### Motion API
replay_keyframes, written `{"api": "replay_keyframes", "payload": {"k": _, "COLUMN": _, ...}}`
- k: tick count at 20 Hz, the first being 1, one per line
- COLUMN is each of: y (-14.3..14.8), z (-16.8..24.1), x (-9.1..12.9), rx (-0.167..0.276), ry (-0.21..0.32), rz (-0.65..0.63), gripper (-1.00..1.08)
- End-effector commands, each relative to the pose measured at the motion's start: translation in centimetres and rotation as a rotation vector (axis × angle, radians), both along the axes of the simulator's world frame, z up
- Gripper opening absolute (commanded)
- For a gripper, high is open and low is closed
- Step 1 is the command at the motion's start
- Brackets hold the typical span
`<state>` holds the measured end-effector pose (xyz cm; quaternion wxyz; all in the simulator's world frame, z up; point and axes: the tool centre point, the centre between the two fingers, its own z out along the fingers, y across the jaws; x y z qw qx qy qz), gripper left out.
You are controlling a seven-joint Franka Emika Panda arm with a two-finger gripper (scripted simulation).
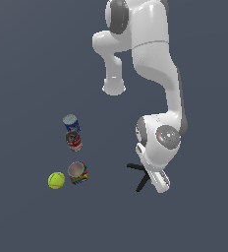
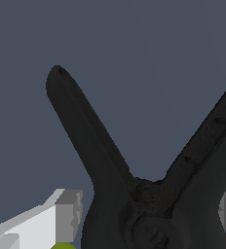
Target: Pick up a designated object from a clutter of objects.
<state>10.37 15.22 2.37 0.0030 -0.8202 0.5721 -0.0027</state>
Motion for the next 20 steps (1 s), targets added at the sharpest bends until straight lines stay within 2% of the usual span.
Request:
{"api": "replay_keyframes", "payload": {"k": 1, "y": 0.0, "z": 0.2, "x": -0.1, "rx": 0.0, "ry": 0.0, "rz": 0.0, "gripper": -1.0}}
{"api": "replay_keyframes", "payload": {"k": 10, "y": 0.5, "z": 2.5, "x": -1.8, "rx": 0.0, "ry": 0.0, "rz": 0.0, "gripper": -1.0}}
{"api": "replay_keyframes", "payload": {"k": 20, "y": 1.7, "z": 8.7, "x": -6.1, "rx": 0.0, "ry": 0.002, "rz": 0.0, "gripper": -1.0}}
